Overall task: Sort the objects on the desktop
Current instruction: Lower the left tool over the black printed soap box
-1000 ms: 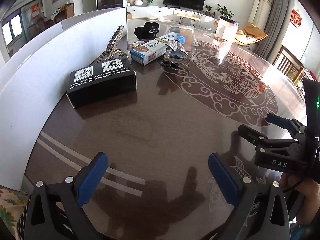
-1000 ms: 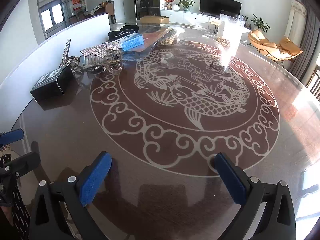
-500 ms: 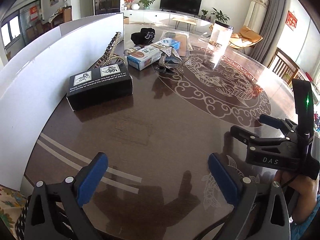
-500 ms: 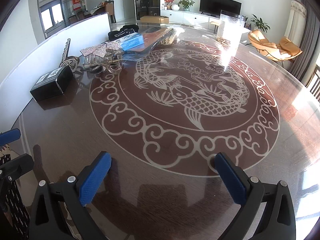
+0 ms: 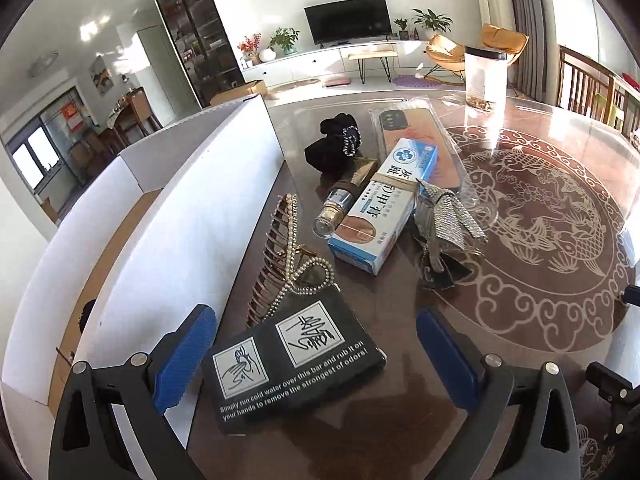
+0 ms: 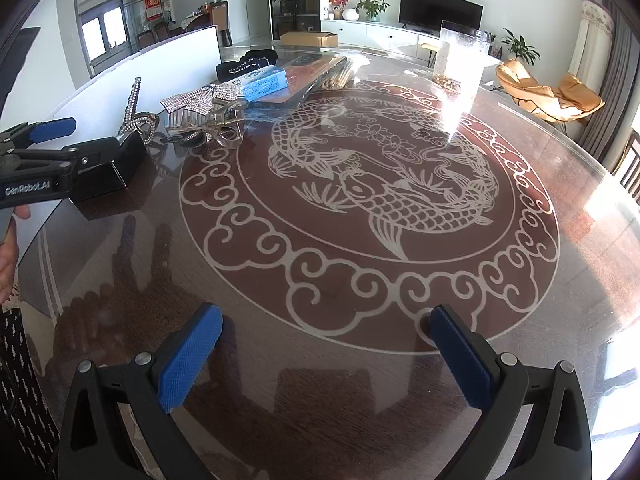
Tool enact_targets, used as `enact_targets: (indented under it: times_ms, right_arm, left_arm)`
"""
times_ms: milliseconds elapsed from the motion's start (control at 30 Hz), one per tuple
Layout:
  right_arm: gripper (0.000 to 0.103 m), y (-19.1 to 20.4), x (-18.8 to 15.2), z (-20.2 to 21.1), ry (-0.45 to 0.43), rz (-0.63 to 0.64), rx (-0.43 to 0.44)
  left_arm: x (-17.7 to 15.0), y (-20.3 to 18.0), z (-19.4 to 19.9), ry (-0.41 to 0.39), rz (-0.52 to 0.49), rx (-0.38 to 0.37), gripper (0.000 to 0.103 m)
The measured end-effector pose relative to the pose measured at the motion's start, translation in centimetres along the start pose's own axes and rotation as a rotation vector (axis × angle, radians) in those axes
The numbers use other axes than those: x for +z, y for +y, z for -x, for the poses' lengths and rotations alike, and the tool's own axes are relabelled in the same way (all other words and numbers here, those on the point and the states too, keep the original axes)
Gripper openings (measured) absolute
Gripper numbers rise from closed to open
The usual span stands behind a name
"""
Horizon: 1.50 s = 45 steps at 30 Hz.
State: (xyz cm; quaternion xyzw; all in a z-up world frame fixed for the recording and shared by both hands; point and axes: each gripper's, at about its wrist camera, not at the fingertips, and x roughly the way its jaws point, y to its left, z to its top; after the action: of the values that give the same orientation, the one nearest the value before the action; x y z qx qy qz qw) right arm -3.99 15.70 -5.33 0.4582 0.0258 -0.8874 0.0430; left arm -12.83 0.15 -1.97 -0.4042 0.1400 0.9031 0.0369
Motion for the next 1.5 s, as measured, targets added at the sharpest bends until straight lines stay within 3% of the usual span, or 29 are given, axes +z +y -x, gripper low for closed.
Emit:
enact_targets:
  times_ms: [67, 167, 433, 1167, 1367, 1500]
  right_arm:
    - [0.103, 0.0, 0.0, 0.0, 0.0, 0.0, 0.0]
    - [0.103, 0.0, 0.0, 0.0, 0.0, 0.0, 0.0]
    - [0.103, 0.0, 0.0, 0.0, 0.0, 0.0, 0.001]
    - [0.103, 0.0, 0.0, 0.0, 0.0, 0.0, 0.0]
    - [0.103, 0.0, 0.1, -0.1, 0.0, -0.001, 0.0]
    - [0.103, 0.0, 0.1, -0.1, 0.0, -0.001, 0.0]
  left_arm:
    - [0.3, 0.7, -1.8, 0.023, 0.004, -0.003, 0.102]
    - [-0.3, 0.9, -4.5, 0.124, 0.011, -0.021, 0.102]
    - [-3.8, -1.1, -1.7, 0.029, -0.01, -0.019, 0.103]
    - [-4.0, -0.9, -1.4, 0.022, 0.0, -0.027, 0.103]
    - [-4.0, -1.4, -0.9, -0.003, -0.033, 0.062, 0.103]
    - [-3.9, -1.1, -1.1, 0.006, -0.021, 0.045, 0.103]
